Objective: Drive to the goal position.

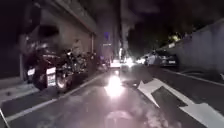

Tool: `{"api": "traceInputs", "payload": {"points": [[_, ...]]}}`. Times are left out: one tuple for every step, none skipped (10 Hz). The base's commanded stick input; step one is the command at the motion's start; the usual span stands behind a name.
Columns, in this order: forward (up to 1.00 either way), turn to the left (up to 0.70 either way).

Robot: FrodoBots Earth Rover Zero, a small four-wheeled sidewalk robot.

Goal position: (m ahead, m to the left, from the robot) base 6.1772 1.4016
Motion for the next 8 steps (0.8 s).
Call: {"api": "traceInputs", "payload": {"points": [[0.50, 0.00], [0.52, 0.00], [0.54, 0.00], [0.55, 0.00], [0.57, 0.00], [0.59, 0.00], [0.60, 0.00], [0.62, 0.00]]}}
